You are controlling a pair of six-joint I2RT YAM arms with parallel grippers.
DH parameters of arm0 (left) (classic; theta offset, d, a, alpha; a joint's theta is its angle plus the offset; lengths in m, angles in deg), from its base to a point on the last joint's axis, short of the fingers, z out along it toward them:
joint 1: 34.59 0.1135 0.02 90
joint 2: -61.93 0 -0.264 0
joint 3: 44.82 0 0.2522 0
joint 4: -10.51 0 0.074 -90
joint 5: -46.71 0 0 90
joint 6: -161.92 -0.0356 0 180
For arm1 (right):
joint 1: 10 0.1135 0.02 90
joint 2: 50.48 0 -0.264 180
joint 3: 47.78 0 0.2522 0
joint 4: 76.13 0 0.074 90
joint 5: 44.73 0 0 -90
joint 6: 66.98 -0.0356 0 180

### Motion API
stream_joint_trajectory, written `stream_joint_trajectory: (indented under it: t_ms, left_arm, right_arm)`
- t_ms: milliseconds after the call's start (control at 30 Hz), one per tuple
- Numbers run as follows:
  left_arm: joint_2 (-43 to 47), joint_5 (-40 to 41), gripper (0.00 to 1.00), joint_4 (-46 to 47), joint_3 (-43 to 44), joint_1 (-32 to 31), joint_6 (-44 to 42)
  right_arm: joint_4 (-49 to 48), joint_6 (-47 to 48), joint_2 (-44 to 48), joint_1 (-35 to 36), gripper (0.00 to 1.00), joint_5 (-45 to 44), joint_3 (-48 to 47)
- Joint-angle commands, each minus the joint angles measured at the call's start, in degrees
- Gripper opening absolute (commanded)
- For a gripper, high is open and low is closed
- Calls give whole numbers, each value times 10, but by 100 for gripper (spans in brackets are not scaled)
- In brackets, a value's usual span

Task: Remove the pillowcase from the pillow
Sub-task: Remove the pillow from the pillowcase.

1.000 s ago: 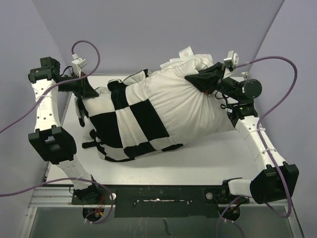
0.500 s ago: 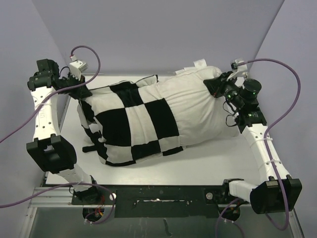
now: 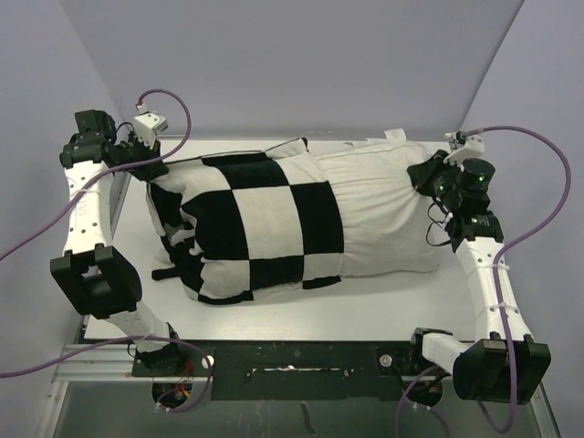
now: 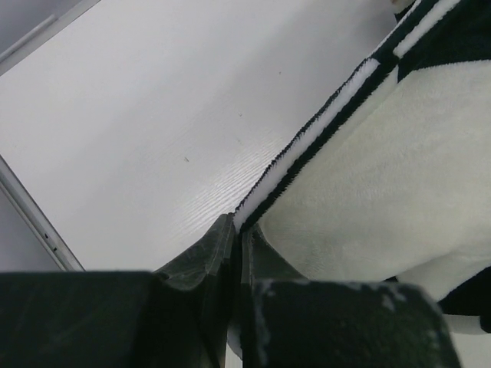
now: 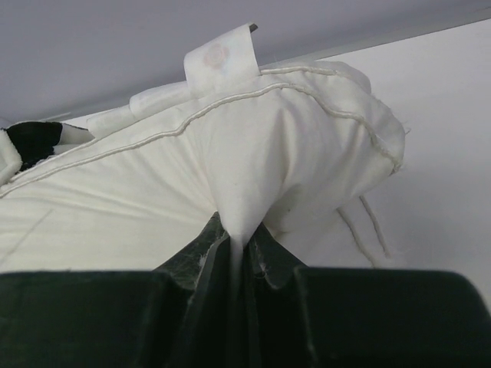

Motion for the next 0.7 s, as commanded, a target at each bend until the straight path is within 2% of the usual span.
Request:
stream_joint_trajectory:
  t_ms: [0, 133, 233, 333, 433, 467, 533, 633, 667]
  left_arm:
    - [6, 229, 0, 144, -22, 69, -81]
    - [-13, 258, 0, 199, -47, 108, -107]
    - [-36, 260, 0, 204, -41, 130, -102]
    - [-37, 261, 0, 211, -44, 130, -88]
    - [-18, 219, 1, 175, -41, 101, -80]
    - [-9, 194, 16, 148, -36, 75, -79]
    - [18, 146, 52, 103, -27, 25, -64]
    - [66, 101, 82, 41, -23, -84, -28]
    - [80, 99, 87, 26, -27, -121, -26]
  right_arm:
    - [1, 24, 9, -99, 0, -229, -4]
    - [5, 18, 1, -119, 0, -250, -3]
    - [2, 9, -3, -119, 0, -229, 0]
    - [0, -3, -5, -119, 0, -230, 14]
    - [8, -7, -18, -103, 0, -227, 13]
    - [10, -9, -25, -88, 0, -238, 11]
    - [27, -14, -57, -53, 0, -264, -6]
    - [103, -29, -126, -15, 0, -301, -75]
    - [130, -41, -144, -12, 0, -308, -90]
